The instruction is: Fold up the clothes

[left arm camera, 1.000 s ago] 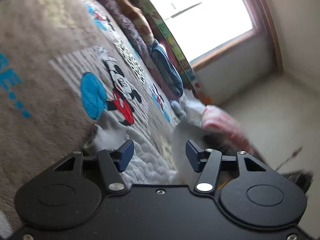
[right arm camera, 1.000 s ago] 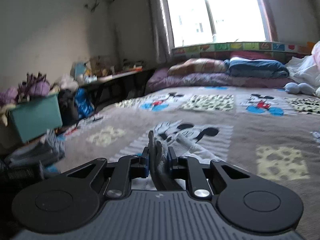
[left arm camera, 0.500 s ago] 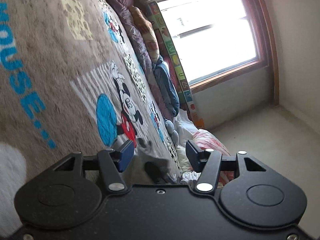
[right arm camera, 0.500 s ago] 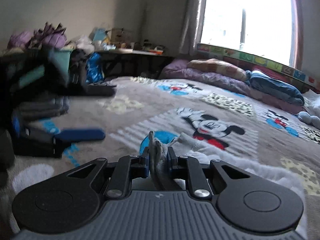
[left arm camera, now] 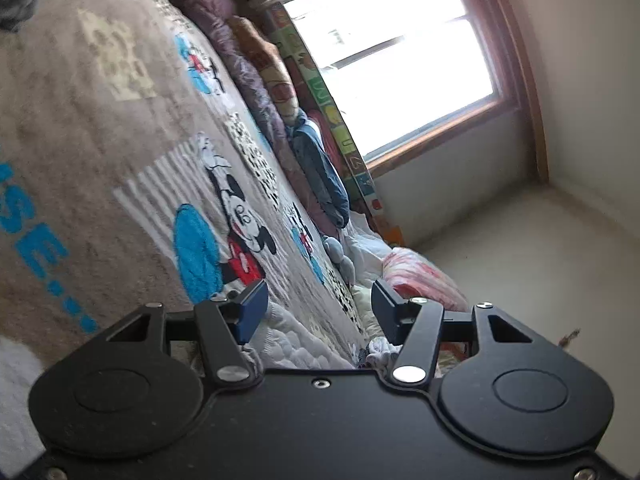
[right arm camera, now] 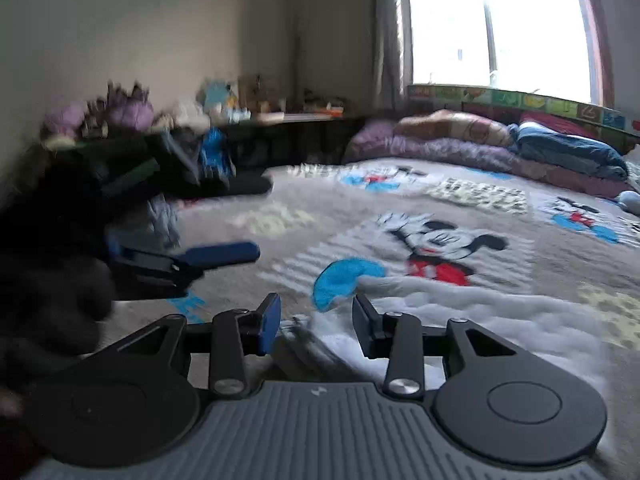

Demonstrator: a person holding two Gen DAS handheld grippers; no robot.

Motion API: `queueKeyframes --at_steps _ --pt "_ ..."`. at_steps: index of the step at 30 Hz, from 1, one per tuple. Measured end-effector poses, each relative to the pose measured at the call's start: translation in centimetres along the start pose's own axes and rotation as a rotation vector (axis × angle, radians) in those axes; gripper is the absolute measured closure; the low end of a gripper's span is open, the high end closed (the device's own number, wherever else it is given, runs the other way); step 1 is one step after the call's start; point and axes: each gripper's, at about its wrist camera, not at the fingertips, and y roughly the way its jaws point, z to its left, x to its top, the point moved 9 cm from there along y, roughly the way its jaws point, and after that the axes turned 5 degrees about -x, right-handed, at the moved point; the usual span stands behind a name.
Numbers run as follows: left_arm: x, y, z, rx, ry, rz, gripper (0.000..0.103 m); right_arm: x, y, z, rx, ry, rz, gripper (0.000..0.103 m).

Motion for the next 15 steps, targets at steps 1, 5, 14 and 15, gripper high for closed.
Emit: queueKeyframes --at_steps 1,5,14,15 --pt "-0.4 0.6 -0.5 0.013 0.052 0.008 0.048 0.1 -1.0 -1.7 -0.038 0.006 -0.015 0.063" --pt "-1.8 2.8 -2.7 0.065 0.26 0.04 0.048 0.0 -1.9 -9.4 -0.181 0.095 -0.034 0.063" --pt "-6.4 10.4 -4.8 0.155 0.654 0.141 0.048 -1.6 1.8 -11.4 -0.162 0.018 0.026 0.069" --pt "-6.9 11.1 -4.6 0.16 0.677 0.16 0.048 -2.7 2.5 -11.3 -0.148 0.019 0.054 0.069"
